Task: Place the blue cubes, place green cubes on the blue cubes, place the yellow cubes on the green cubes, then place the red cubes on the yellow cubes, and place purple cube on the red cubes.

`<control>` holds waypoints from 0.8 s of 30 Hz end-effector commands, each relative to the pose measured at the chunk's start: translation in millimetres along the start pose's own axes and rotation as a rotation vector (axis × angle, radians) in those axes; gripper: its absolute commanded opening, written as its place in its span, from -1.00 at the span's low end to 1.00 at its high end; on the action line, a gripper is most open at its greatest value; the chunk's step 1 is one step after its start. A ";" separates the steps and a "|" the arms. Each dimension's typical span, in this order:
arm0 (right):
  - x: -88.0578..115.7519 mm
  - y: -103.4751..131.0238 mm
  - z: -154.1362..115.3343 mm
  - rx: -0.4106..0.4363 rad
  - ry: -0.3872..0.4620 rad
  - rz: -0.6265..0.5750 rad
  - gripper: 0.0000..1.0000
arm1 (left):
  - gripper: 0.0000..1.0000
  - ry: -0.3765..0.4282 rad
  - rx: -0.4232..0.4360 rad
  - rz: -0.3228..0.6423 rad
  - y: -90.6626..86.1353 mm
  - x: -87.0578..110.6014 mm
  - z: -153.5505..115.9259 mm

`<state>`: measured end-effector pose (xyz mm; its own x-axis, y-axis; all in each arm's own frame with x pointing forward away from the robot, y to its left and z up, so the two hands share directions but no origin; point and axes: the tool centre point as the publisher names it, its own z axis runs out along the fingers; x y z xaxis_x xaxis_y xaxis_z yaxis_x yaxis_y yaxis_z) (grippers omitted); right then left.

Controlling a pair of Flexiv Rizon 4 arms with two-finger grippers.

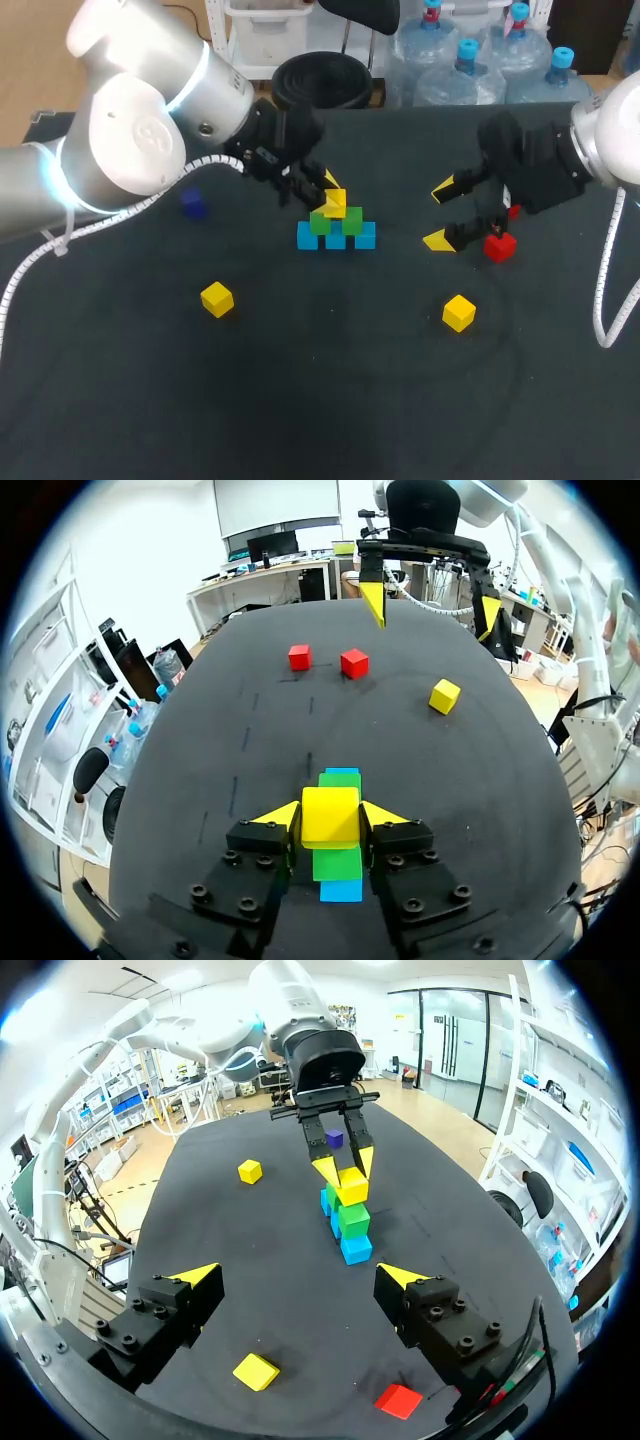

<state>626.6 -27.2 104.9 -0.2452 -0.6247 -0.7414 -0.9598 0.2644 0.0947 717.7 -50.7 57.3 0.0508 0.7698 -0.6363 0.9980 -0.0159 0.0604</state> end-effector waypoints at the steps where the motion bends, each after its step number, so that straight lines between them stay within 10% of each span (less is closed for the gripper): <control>1: 0.4 -0.2 0.3 -0.001 -0.002 -0.001 1.00 | -0.87 0.004 0.007 0.000 3.4 -0.8 1.3; 12: 0.4 -0.2 0.3 -0.001 -0.002 -0.001 1.00 | -0.36 0.006 0.009 0.001 3.6 -1.3 1.4; 24: 0.4 -0.2 0.3 -0.001 -0.002 -0.001 1.00 | -0.37 0.008 0.010 -0.001 2.8 -1.3 2.1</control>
<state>626.6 -27.2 104.9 -0.2452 -0.6247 -0.7414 -0.9598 0.2644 0.0947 718.7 -52.3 56.9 0.0499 0.7727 -0.6328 0.9983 -0.0195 0.0549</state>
